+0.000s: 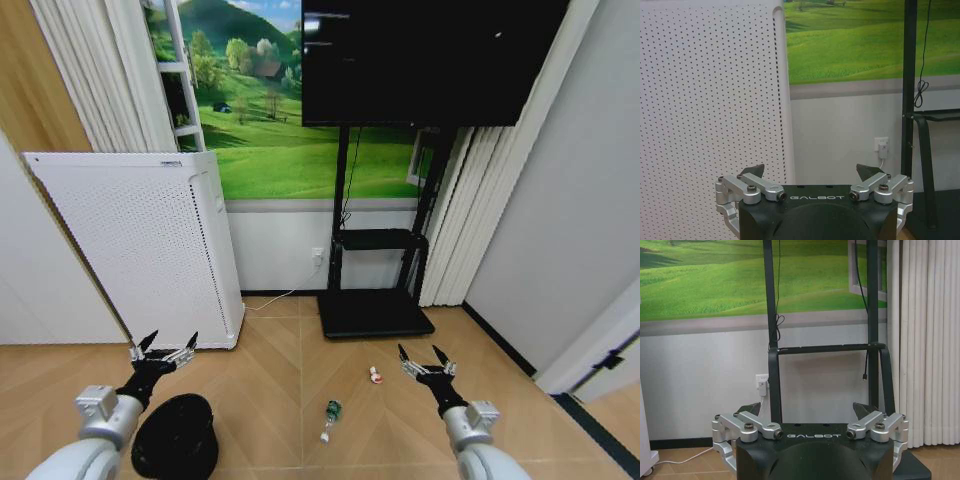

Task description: Pick up the trash bin and place the garbage on the floor into it.

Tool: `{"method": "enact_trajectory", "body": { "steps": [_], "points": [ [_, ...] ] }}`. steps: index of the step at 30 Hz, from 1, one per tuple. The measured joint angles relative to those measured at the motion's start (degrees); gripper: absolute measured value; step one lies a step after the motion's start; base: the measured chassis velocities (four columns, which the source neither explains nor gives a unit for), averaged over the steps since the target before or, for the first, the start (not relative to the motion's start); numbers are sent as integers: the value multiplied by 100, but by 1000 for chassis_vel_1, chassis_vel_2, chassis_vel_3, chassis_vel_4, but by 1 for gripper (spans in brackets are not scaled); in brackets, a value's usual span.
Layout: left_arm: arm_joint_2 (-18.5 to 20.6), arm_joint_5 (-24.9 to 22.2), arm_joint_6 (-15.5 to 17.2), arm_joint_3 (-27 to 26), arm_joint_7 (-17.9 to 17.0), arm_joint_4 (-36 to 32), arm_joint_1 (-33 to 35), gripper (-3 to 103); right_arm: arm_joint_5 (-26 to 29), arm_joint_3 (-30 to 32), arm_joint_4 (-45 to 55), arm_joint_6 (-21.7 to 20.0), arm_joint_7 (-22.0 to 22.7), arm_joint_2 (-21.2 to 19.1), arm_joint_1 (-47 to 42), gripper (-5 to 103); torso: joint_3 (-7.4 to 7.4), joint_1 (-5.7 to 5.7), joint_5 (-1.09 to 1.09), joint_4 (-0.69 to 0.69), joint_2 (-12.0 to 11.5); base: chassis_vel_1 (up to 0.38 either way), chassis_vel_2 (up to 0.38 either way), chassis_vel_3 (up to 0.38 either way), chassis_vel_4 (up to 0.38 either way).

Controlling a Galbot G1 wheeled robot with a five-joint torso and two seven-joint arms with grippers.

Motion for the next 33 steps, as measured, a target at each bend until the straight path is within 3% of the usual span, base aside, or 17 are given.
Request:
{"method": "enact_trajectory", "body": {
  "steps": [33],
  "points": [
    [-174, 182, -42, 23, 39, -60, 79, 100, 106, -2, -121, 53, -12, -76, 35, 100, -524, -237, 0, 0, -762, 0, 0, 0, 0]
  ]
}}
